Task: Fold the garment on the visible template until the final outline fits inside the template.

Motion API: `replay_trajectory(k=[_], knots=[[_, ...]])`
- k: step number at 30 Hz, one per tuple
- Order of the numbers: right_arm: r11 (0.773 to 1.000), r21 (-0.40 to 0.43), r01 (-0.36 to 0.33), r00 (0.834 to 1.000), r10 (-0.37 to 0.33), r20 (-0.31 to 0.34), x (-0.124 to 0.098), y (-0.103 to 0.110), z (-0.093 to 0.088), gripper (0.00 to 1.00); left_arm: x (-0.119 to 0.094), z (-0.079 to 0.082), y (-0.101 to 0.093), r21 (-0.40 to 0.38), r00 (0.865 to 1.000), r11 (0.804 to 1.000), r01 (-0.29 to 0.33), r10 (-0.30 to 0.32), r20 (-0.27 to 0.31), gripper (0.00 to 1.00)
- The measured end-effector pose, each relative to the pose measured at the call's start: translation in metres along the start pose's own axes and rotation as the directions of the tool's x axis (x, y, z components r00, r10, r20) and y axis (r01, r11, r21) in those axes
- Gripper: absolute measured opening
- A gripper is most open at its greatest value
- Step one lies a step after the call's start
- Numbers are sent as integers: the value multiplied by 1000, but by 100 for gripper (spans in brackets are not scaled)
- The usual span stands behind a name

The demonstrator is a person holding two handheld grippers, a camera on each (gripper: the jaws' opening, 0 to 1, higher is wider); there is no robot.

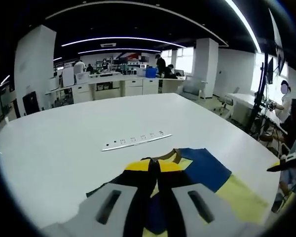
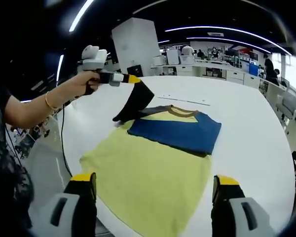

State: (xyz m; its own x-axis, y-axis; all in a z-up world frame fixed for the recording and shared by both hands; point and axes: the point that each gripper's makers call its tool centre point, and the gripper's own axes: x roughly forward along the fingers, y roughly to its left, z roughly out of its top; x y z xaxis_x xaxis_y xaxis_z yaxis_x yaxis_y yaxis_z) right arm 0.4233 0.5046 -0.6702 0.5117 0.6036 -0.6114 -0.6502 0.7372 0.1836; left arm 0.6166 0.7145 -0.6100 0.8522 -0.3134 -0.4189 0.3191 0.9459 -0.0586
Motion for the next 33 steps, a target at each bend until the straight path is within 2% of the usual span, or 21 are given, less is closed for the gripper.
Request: replay_trajectory(k=[9,19,33], knots=[[1000,25,10,1000,-10,-2,-4,-5,-8,98,17,-3,-30,2,998,998,59,-59,-15,1],[999,37,27,1000,-27,1,-8,-10,-10,98,27,2,-60,12,993,993,121,-121,-5,1],[998,57,42,999,-42,-1,-10,-14,-16,98,43,0,-104,3,975,975,221,-221,5,1]])
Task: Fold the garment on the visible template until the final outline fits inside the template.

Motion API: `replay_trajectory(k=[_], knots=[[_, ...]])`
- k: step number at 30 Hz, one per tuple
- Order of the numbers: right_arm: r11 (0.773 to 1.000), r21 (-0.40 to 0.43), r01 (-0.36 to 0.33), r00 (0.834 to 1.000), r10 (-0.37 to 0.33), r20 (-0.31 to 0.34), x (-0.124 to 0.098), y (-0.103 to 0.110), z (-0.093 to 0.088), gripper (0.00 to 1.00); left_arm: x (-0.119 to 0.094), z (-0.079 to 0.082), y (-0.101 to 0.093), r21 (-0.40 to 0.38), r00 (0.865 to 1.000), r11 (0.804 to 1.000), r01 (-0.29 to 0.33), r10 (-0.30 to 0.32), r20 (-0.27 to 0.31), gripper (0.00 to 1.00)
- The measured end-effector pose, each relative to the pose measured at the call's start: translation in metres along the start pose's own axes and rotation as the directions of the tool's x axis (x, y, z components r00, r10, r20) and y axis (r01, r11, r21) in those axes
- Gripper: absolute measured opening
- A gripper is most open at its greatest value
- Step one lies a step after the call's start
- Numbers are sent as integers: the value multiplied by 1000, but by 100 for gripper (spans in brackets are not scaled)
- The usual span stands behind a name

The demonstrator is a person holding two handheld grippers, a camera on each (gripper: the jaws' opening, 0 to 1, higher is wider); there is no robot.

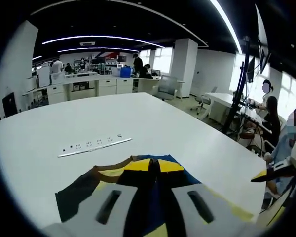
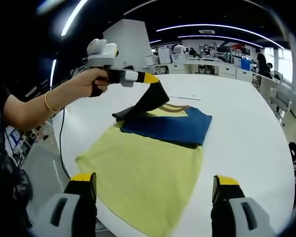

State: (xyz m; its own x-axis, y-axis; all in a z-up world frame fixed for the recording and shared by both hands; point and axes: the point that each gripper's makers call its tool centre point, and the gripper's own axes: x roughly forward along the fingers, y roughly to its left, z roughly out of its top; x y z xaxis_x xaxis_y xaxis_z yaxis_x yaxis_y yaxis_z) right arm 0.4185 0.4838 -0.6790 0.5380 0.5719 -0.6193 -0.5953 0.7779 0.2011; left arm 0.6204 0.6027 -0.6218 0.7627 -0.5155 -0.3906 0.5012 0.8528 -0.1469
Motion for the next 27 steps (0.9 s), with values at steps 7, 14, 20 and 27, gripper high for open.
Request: replay_trajectory(k=[7,14,20,27], knots=[[1000,7,6,1000,-6,-4,0,-3,-3,98,7,-3,-19,-6,998,998,57,-56,11,1],[1000,5,11,1000,-11,-4,0,-5,-3,98,11,-15,-44,-17,992,992,126,-126,11,1],[1000,7,10,1000,-10,-3,1,-5,-3,98,16,-33,-63,-28,985,985,172,-173,-17,1],[1000,20,18,1000,-18,0,1,-8,-5,98,22,-58,-68,-16,981,984,178,-179,-71,1]])
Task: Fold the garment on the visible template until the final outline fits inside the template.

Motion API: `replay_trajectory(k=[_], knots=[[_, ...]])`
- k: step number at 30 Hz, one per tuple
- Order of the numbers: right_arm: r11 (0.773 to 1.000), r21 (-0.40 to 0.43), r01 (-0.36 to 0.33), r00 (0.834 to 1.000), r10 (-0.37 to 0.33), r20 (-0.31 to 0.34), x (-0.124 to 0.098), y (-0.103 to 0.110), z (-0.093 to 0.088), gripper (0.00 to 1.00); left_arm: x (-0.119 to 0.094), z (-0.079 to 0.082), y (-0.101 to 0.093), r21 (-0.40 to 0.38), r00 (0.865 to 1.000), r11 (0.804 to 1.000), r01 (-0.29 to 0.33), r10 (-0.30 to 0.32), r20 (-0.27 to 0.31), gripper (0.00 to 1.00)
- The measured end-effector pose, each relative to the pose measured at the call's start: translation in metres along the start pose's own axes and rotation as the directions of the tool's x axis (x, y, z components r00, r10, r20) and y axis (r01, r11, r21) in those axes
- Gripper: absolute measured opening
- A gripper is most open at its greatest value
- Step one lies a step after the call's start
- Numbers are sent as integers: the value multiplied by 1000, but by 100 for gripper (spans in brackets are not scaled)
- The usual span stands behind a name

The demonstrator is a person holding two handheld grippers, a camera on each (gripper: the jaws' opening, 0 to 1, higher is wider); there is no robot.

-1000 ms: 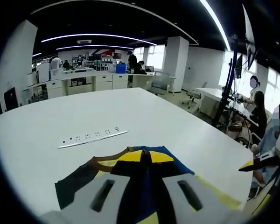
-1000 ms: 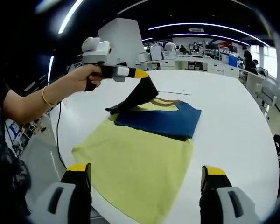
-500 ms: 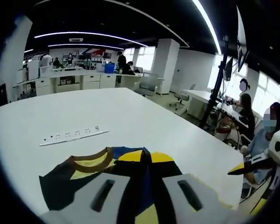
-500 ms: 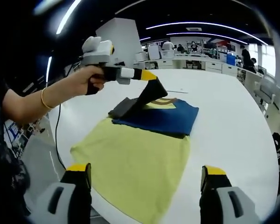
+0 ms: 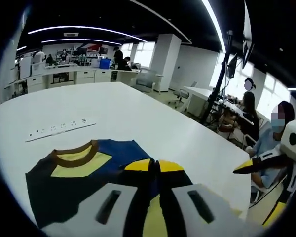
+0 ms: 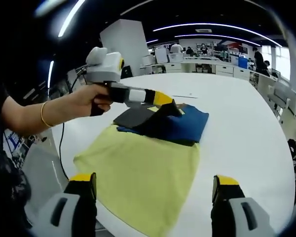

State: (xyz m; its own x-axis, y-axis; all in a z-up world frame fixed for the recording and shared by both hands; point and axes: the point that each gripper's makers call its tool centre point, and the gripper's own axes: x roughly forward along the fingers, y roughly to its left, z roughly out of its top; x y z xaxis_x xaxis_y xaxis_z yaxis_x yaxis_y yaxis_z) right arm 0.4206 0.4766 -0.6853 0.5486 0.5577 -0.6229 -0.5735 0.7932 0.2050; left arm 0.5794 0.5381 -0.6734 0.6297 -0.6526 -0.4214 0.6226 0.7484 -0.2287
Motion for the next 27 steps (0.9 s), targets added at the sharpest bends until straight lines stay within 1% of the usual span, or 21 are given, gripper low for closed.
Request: replay_trajectory(k=[5,7,8,9,12,14,16,19,21,23,25,27], knots=[[1000,5,6,1000,-6,0,1,-3,0,98,3,-13,1,-13,1000,1000,14,-14,-12,1],[1000,8,9,1000,-9,2,2,-4,0,98,6,-15,-2,-63,999,997,41,-41,11,2],[1000,8,11,1000,-11,3,2,-5,0,98,7,-18,-3,-71,999,996,51,-51,4,4],[1000,9,12,1000,-12,4,3,-6,0,98,8,-21,-3,-72,999,996,53,-54,-3,8],[1000,10,19,1000,-19,4,3,-8,0,98,9,-26,-7,-40,998,997,63,-63,-10,17],[1000,12,22,1000,-22,3,3,-10,0,98,8,-27,-8,-29,998,997,68,-69,-12,24],[1000,14,26,1000,-26,4,4,-12,0,97,6,-27,-7,-8,998,998,67,-67,-10,33],[1000,12,29,1000,-29,7,8,-13,2,96,1,-24,-6,13,998,998,66,-66,4,45],[999,6,32,999,-32,13,11,-15,6,93,-3,-22,-3,26,998,998,59,-59,9,53],[999,-4,36,999,-36,20,14,-17,10,88,-7,-20,0,40,999,998,49,-50,14,58],[999,-20,39,999,-39,21,18,-20,15,87,-12,-19,6,64,999,997,34,-35,14,66],[998,-49,48,999,-47,22,22,-23,20,85,-19,-17,14,70,1000,997,13,-14,16,74]])
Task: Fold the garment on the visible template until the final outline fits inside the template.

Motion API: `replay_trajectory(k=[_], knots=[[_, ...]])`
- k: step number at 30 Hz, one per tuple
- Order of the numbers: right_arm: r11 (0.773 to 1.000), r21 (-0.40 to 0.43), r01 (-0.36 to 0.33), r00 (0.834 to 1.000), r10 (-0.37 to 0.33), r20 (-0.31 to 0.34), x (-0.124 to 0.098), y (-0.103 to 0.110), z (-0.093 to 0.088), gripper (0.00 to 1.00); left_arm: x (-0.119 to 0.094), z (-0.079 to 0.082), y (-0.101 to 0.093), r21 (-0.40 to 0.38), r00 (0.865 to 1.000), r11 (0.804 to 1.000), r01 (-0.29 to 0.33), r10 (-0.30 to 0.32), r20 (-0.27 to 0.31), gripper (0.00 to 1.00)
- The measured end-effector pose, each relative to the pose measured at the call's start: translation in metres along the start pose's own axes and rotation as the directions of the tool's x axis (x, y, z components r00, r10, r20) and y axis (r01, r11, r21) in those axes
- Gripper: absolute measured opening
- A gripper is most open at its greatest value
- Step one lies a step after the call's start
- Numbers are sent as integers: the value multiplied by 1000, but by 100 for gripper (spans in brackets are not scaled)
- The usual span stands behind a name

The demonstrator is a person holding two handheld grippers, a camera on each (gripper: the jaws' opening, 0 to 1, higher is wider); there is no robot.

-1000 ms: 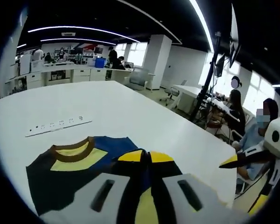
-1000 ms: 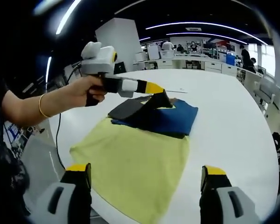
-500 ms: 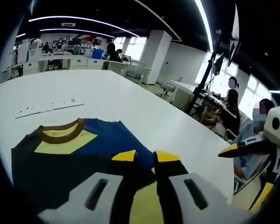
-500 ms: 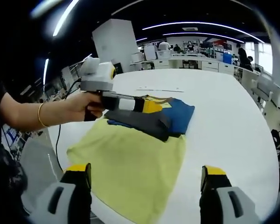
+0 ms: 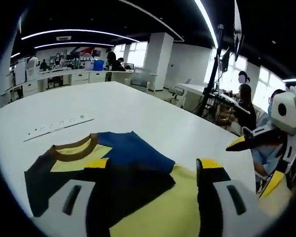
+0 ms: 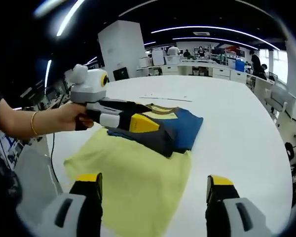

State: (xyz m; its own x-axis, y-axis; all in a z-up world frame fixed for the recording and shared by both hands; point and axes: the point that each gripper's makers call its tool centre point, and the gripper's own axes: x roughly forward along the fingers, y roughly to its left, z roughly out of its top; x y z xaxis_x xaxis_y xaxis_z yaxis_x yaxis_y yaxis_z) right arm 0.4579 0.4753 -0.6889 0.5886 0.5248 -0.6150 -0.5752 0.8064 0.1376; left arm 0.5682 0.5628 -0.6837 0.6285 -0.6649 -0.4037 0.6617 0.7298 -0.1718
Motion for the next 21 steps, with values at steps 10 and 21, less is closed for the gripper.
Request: replay_trajectory(k=[10,21], knots=[[998,-57,6,1000,-5,14,24,-10,24,73,-37,2,45,0,992,993,-118,118,37,99],[997,-82,14,999,-11,36,60,-14,44,61,-73,-11,82,53,977,976,-213,212,22,99]])
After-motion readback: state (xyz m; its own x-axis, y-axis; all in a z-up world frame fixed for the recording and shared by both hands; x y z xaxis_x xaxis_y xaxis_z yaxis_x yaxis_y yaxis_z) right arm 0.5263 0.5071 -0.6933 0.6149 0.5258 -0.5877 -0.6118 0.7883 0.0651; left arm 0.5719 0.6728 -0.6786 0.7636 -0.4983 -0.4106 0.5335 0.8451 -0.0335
